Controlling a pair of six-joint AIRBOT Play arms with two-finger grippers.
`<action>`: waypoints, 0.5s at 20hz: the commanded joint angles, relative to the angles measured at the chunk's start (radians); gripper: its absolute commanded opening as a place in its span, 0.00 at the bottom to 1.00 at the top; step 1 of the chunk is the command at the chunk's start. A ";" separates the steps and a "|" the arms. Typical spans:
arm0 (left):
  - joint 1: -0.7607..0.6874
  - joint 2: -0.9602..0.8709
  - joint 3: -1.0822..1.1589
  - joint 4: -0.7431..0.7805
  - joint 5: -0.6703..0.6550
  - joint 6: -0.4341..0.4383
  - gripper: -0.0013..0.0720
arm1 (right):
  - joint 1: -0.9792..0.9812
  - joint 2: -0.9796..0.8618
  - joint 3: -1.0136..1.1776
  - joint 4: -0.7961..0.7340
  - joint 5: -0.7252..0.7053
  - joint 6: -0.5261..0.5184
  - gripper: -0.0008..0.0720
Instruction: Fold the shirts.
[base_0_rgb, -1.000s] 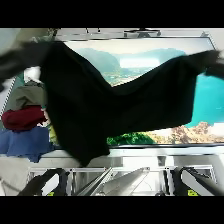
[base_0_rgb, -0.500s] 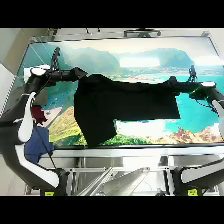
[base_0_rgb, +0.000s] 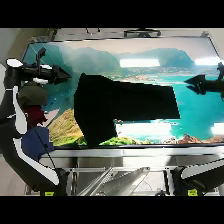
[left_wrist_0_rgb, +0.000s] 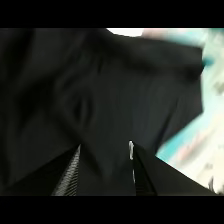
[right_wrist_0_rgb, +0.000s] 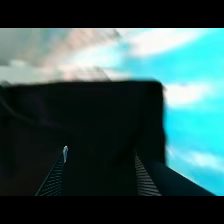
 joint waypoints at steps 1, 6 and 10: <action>0.022 0.090 -0.134 0.093 -0.108 -0.043 0.48 | -0.050 -0.001 -0.100 -0.237 0.103 0.022 0.67; 0.083 0.279 -0.470 0.110 -0.030 0.033 0.49 | -0.029 -0.002 -0.257 -0.257 0.042 -0.053 0.67; 0.152 0.367 -0.664 0.143 0.024 0.058 0.49 | -0.011 -0.003 -0.260 -0.283 0.058 -0.052 0.67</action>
